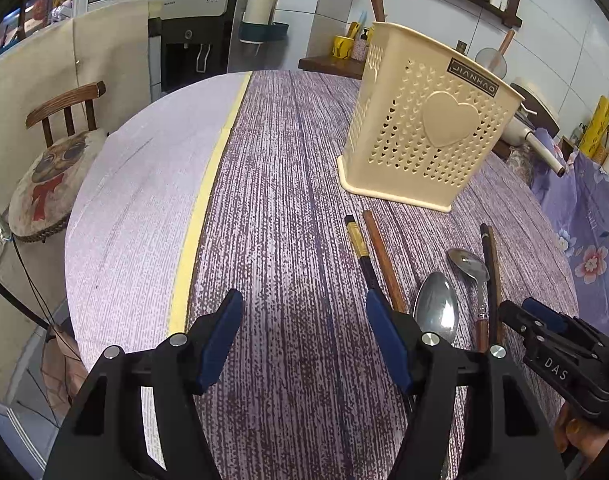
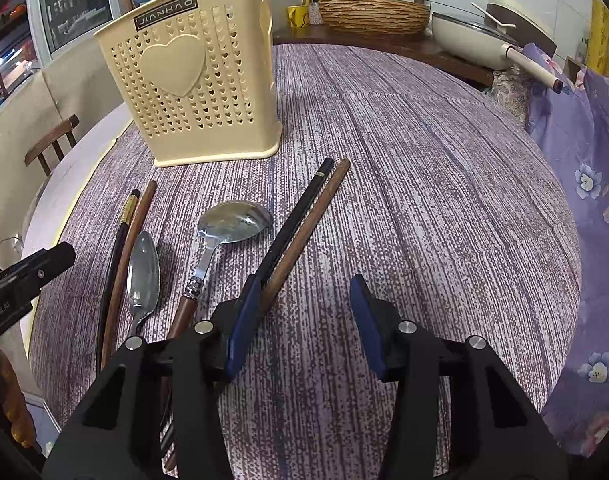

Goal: Organize utensils
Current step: 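Move both open tools back toward the remaining utensils on the table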

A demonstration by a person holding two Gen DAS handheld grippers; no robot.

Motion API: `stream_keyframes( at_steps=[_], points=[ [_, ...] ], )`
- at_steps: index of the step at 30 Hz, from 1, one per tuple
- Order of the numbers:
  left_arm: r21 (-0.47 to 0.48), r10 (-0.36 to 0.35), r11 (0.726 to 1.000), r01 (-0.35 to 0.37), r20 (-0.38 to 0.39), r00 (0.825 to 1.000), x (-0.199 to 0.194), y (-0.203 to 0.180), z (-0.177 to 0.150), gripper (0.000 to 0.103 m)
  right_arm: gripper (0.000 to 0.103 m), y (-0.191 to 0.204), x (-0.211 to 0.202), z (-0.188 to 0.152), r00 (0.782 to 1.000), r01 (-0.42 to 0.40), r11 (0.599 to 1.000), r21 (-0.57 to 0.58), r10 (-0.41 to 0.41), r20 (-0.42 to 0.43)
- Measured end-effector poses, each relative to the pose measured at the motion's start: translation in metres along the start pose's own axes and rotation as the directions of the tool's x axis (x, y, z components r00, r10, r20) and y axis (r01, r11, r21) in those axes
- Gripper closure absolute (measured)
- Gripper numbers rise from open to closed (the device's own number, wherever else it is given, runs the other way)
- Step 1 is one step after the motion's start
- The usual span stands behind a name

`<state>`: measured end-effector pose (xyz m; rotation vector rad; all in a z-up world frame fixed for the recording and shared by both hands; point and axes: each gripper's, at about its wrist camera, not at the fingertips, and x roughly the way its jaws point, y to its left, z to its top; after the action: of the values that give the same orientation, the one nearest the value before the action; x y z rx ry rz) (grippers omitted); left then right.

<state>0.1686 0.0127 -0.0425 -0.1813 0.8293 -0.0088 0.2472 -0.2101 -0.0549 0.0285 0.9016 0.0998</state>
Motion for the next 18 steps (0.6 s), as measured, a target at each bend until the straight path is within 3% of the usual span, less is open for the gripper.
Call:
stream_keyframes(
  at_steps=[5,11,15,18],
  points=[
    [-0.003,-0.003,1.000,0.003,-0.009,1.000,0.002,-0.001,-0.003,0.040,0.062,0.004,0.002,0.003,1.000,0.016,1.000,-0.013,-0.016,-0.016],
    [0.000,0.000,1.000,0.000,-0.019,1.000,0.003,0.000,-0.003,0.040,0.069,-0.022,-0.005,0.002,0.999,0.005,1.000,0.016,-0.004,-0.036],
    [0.002,-0.009,1.000,0.009,-0.039,0.999,0.009,-0.005,0.001,0.048,0.069,-0.038,-0.011,0.003,0.998,-0.054,0.995,0.089,0.056,-0.021],
    [0.034,-0.014,0.999,0.015,-0.048,0.999,0.013,-0.015,0.006,0.055,0.069,-0.041,-0.011,0.003,0.999,-0.043,0.993,0.109,0.043,-0.001]
  ],
)
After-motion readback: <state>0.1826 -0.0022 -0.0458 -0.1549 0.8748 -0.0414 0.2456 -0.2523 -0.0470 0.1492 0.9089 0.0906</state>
